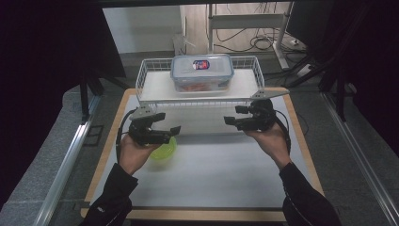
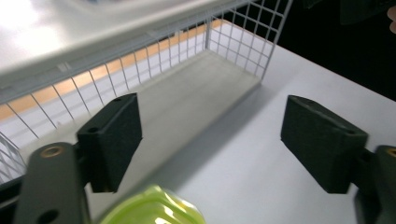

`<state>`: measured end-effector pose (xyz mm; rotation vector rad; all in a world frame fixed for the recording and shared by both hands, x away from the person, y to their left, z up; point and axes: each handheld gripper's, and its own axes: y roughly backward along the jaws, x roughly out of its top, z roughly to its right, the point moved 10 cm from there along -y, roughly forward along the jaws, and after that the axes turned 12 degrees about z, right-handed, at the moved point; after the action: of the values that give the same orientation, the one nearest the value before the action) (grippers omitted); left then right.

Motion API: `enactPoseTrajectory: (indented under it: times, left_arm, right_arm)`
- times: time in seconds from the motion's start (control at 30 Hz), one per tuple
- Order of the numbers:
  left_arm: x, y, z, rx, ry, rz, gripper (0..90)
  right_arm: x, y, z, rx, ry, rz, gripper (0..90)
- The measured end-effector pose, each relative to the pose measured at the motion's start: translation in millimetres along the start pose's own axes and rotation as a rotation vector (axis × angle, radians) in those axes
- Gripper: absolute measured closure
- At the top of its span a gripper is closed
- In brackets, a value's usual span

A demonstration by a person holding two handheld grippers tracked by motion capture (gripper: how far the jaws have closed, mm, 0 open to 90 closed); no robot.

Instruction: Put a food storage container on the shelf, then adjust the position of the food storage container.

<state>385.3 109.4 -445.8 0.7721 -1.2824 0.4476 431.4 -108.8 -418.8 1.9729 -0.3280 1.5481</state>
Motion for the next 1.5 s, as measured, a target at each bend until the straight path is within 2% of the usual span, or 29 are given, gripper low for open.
enactPoseTrajectory:
  times: [0.07, 0.2, 0.23, 0.27, 0.37, 0.4, 0.53, 0.6, 0.67, 0.7, 0.73, 0.83, 1.0, 1.13, 1.17, 1.33, 1.4, 1.5]
  left_arm:
    - [-10.6, 5.6, 7.1, -0.008, -0.007, -0.003, 15.6]
    - [-21.5, 11.5, 12.0, -0.002, -0.019, -0.013, 11.8]
    - [-24.5, 13.1, 14.3, -0.003, -0.013, -0.007, 10.2]
    - [-28.2, 14.8, 15.7, 0.000, -0.012, -0.009, 10.2]
    - [-40.5, 21.2, 18.0, 0.006, -0.031, -0.020, 6.9]
    - [-44.6, 23.0, 18.6, 0.010, -0.033, -0.018, 6.9]
    - [-61.2, 28.7, 20.2, 0.020, -0.041, -0.010, 5.3]
    - [-68.7, 32.5, 21.0, 0.041, -0.068, -0.001, 5.0]
    - [-75.2, 35.4, 25.8, 0.043, -0.080, 0.005, 5.4]
    - [-79.7, 36.1, 28.4, 0.042, -0.086, -0.001, 4.9]
    - [-84.4, 36.5, 31.0, 0.039, -0.094, -0.007, 4.6]
    - [-99.0, 35.3, 37.9, 0.030, -0.099, -0.028, 3.6]
    - [-119.0, 33.1, 40.9, 0.029, -0.072, -0.092, 3.1]
    - [-119.9, 32.1, 37.0, 0.041, -0.048, -0.100, 4.2]
    - [-119.5, 32.4, 35.8, 0.043, -0.038, -0.101, 4.0]
    - [-119.3, 34.4, 23.4, 0.076, -0.005, -0.119, 6.0]
    - [-117.2, 36.9, 16.4, 0.094, -0.007, -0.116, 11.3]
    - [-108.6, 42.5, 4.4, 0.122, -0.009, -0.093, 24.9]
  right_arm:
    - [-12.5, 3.9, -6.1, 0.002, 0.017, -0.012, 23.7]
    - [-25.9, 7.6, -9.8, -0.001, 0.027, -0.018, 18.6]
    - [-34.4, 10.5, -10.9, -0.005, 0.025, -0.017, 15.3]
    - [-34.4, 10.5, -10.9, -0.005, 0.025, -0.017, 15.3]
    - [-50.4, 17.3, -9.5, -0.022, 0.014, -0.010, 10.6]
    - [-50.4, 17.3, -9.5, -0.022, 0.014, -0.010, 10.6]
    - [-69.2, 22.4, -9.9, -0.039, 0.020, -0.019, 7.6]
    - [-80.5, 24.3, -12.8, -0.041, 0.026, -0.027, 7.0]
    - [-93.4, 26.0, -16.5, -0.046, 0.045, -0.046, 6.3]
    - [-99.7, 27.3, -18.9, -0.046, 0.056, -0.054, 6.1]
    - [-110.6, 30.2, -23.0, -0.053, 0.087, -0.063, 5.9]
    - [-119.1, 33.7, -27.8, -0.052, 0.109, -0.068, 5.8]
    - [-137.4, 42.4, -35.1, -0.055, 0.114, -0.066, 5.9]
    - [-150.6, 44.8, -32.1, -0.062, 0.101, -0.098, 5.9]
    - [-151.7, 44.7, -28.6, -0.067, 0.084, -0.098, 6.0]
    - [-151.7, 45.4, -22.5, -0.083, 0.074, -0.094, 6.3]
    - [-152.6, 45.4, -21.3, -0.084, 0.063, -0.097, 6.3]
    - [-154.2, 44.8, -20.4, -0.087, 0.063, -0.104, 6.3]
